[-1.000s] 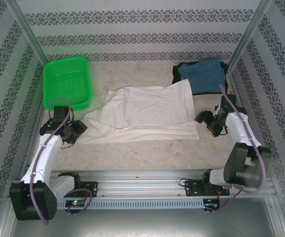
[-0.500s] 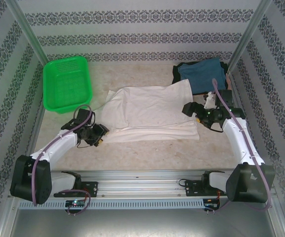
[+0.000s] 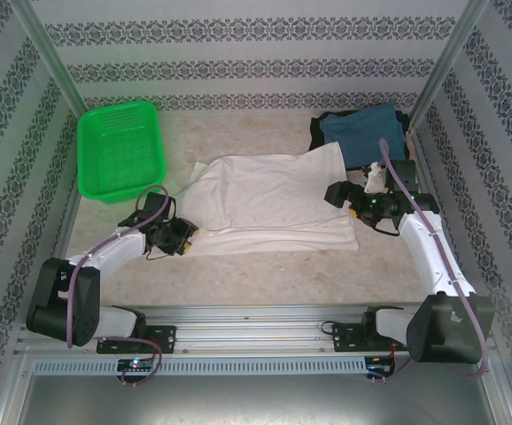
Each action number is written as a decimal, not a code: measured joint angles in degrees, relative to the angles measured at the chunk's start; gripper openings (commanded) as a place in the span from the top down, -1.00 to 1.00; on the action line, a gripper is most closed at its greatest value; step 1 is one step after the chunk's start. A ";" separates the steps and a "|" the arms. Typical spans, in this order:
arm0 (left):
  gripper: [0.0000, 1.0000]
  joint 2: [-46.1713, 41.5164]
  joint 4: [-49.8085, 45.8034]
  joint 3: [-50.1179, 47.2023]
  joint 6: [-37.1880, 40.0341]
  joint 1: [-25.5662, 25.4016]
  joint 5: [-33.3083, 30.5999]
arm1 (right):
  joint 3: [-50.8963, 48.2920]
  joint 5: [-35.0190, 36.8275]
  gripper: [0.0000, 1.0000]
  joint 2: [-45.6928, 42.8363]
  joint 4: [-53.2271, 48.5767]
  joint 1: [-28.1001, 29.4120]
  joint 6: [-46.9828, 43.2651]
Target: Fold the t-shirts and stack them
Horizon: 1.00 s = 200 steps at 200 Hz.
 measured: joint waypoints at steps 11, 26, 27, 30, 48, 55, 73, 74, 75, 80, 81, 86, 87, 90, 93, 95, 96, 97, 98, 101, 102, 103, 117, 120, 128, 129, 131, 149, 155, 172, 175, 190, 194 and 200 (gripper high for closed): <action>0.19 -0.13 -0.04 -0.11 -0.02 0.02 0.00 | 0.02 -0.02 -0.96 0.20 0.00 0.00 0.00; 0.19 -0.33 -0.09 -0.37 -0.15 0.00 0.00 | 0.02 -0.07 -0.96 0.55 0.00 0.00 0.00; 0.19 -0.33 -0.07 -0.39 -0.17 0.02 0.00 | 0.02 -0.07 -0.96 0.59 0.00 0.00 0.00; 0.19 -0.33 -0.09 -0.44 -0.17 0.02 0.00 | 0.02 -0.09 -0.96 0.68 0.00 0.00 0.00; 0.19 -0.31 -0.09 -0.72 -0.22 0.02 0.00 | 0.04 -0.42 -0.96 1.09 0.00 0.00 0.00; 0.19 -0.15 -0.09 -0.74 -0.22 0.02 0.00 | 0.04 -0.46 -0.96 1.29 0.00 0.00 0.00; 0.19 1.01 -0.07 -0.74 -0.22 0.02 0.00 | 0.26 -0.61 -0.96 1.68 0.00 0.00 0.00; 0.19 1.07 -0.04 -0.74 -0.22 0.02 0.00 | 0.26 -0.61 -0.96 1.70 0.00 0.00 0.00; 0.19 1.16 -0.04 -0.74 -0.22 0.02 0.00 | 0.26 -0.61 -0.96 1.73 0.00 0.00 0.00; 0.19 1.66 -0.04 -0.72 -0.22 0.00 -0.02 | 0.35 -0.63 -0.96 1.75 0.00 0.00 0.00; 0.19 1.81 -0.04 -0.72 -0.22 0.00 -0.02 | 0.37 -0.63 -0.96 1.77 0.00 0.00 0.00; 0.19 2.36 -0.04 -0.70 -0.22 0.02 0.00 | 0.42 -0.66 -0.96 1.77 0.02 0.00 0.00; 0.19 2.43 -0.04 -0.70 -0.22 0.02 0.00 | 0.44 -0.66 -0.96 1.77 0.02 0.00 0.00; 0.20 2.82 -0.04 -0.66 -0.22 0.02 0.00 | 0.46 -0.63 -0.96 1.77 0.02 0.00 0.00; 0.20 3.10 -0.04 -0.59 -0.22 0.02 0.00 | 0.48 -0.66 -0.96 1.77 0.02 0.00 0.00; 0.20 3.41 -0.02 -0.55 -0.22 0.02 0.00 | 0.50 -0.63 -0.96 1.77 0.02 0.00 0.00; 0.21 3.52 -0.02 -0.52 -0.22 0.00 0.00 | 0.50 -0.63 -0.96 1.77 0.02 0.00 0.00; 0.21 3.74 -0.02 -0.48 -0.22 0.02 0.00 | 0.50 -0.66 -0.96 1.77 0.02 0.00 0.00; 0.21 3.80 -0.04 -0.44 -0.22 0.00 0.00 | 0.52 -0.66 -0.96 1.77 0.02 0.00 0.00; 0.22 4.13 -0.04 -0.33 -0.22 0.02 0.02 | 0.52 -0.63 -0.96 1.77 0.04 0.00 0.00; 0.23 4.35 -0.02 -0.28 -0.22 0.02 0.02 | 0.52 -0.63 -0.96 1.77 0.04 0.00 0.00; 0.24 4.44 -0.02 -0.24 -0.22 0.02 0.00 | 0.52 -0.66 -0.96 1.77 0.04 0.00 0.00; 0.32 5.73 0.00 0.52 -0.22 0.02 0.04 | 0.55 -0.66 -0.96 1.77 0.02 0.00 0.00; 0.34 5.88 0.00 0.72 -0.15 0.02 0.02 | 0.57 -0.66 -0.96 1.77 0.02 0.00 0.00; 0.40 6.16 0.00 1.20 -0.20 0.00 0.00 | 0.57 -0.66 -0.96 1.77 0.02 0.00 0.00; 0.41 6.21 0.00 1.31 -0.20 0.00 0.00 | 0.57 -0.66 -0.96 1.77 0.02 0.00 0.00; 0.42 6.23 -0.02 1.42 -0.17 0.00 0.00 | 0.57 -0.66 -0.96 1.77 0.02 0.00 0.00; 0.51 6.49 -0.04 2.82 0.04 -0.02 0.00 | 0.61 -0.63 -0.96 1.86 0.02 0.00 0.02; 0.55 6.47 -0.07 3.26 0.11 -0.02 0.00 | 0.66 -0.63 -0.96 1.92 0.00 0.00 0.02; 0.68 6.40 -0.04 4.28 0.37 -0.02 0.00 | 0.76 -0.63 -0.96 2.19 0.02 0.00 0.02; 0.70 6.40 -0.04 4.37 0.44 -0.02 0.00 | 0.76 -0.63 -0.96 2.25 0.04 0.00 0.02; 0.82 6.40 -0.04 4.48 0.46 -0.02 0.00 | 0.76 -0.63 -0.96 2.43 0.02 0.00 0.00; 0.85 6.40 -0.07 4.48 0.52 -0.02 0.02 | 0.76 -0.63 -0.96 2.47 0.04 0.00 0.02; 0.90 6.40 -0.04 4.48 0.52 -0.02 0.04 | 0.79 -0.63 -0.96 2.56 0.04 0.00 0.02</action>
